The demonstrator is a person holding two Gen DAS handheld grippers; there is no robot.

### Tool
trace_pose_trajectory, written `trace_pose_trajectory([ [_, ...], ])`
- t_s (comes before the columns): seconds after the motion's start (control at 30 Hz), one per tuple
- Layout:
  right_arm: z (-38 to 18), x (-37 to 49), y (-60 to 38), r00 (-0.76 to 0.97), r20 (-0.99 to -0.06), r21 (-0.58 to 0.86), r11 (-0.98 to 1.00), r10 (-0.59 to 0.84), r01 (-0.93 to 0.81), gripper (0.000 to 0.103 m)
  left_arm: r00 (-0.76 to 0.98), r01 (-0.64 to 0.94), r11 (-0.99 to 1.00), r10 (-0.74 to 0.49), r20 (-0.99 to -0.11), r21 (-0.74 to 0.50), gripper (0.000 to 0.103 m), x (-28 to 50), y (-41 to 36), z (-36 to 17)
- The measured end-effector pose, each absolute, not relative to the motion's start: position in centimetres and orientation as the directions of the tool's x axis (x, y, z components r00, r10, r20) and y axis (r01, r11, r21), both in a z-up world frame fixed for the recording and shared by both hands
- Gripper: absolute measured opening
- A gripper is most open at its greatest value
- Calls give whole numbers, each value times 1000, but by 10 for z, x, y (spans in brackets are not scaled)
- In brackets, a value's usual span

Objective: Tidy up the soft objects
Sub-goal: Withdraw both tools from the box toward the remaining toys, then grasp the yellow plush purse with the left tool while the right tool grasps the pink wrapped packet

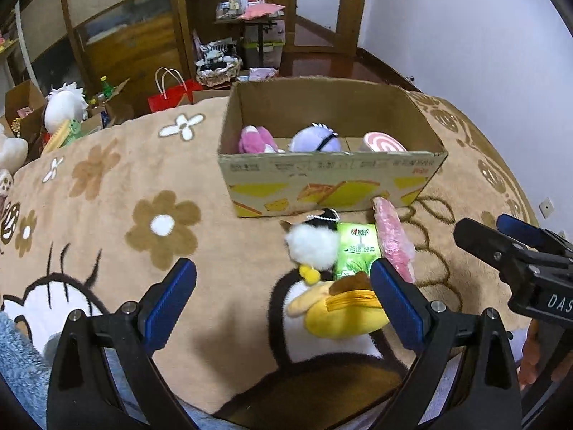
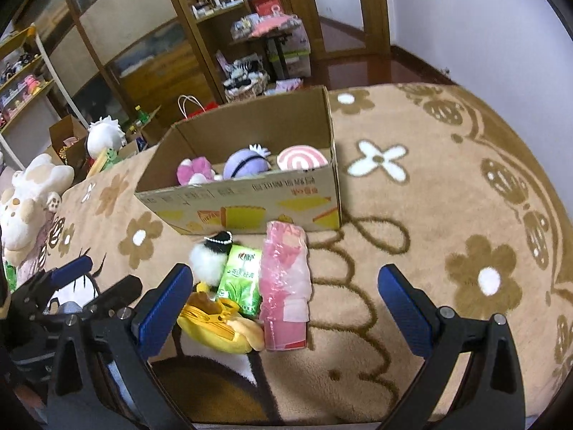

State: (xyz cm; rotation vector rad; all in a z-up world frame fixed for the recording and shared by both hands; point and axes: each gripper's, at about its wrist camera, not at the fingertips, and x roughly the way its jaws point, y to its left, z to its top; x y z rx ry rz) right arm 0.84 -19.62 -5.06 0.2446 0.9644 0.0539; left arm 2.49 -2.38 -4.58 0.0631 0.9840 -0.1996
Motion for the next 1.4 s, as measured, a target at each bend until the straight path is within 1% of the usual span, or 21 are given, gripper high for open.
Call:
trace_pose_trajectory([
  [0.5,-87,34,-194,452,-877,218,973,162,74,103,470,215,972,-188,-862,-95,97,31,-42,-77],
  [0.67,-96,39,-193,421,-893,211,974,161,76,103,446,250,964,-196,-873,-89,97,29,-55,-89],
  [0.83,-107,47,-196,385,-905,231,968,178,97,103,417,285,949,-250,-874,-136,97,30,-65,-95],
  [1.07,-123,55,-198,348,-913,270,954,211,129,103,380,282,952,-229,-896,-123,97,36,-73,-111],
  [1.13,-128,58,-197,340,-916,270,954,213,129,100,388,269,957,-208,-898,-105,97,37,-75,-116],
  [1.2,-133,62,-195,325,-918,281,952,228,124,92,395,272,957,-203,-896,-97,97,39,-77,-118],
  [1.27,-139,65,-192,305,-922,287,950,239,123,89,396,273,957,-202,-896,-95,97,40,-78,-120],
  [1.37,-149,69,-185,270,-930,288,951,249,116,86,362,279,956,-188,-913,-87,97,42,-81,-128],
  [1.4,-152,69,-183,258,-932,289,951,253,113,86,339,279,955,-197,-920,-101,97,44,-82,-131],
])
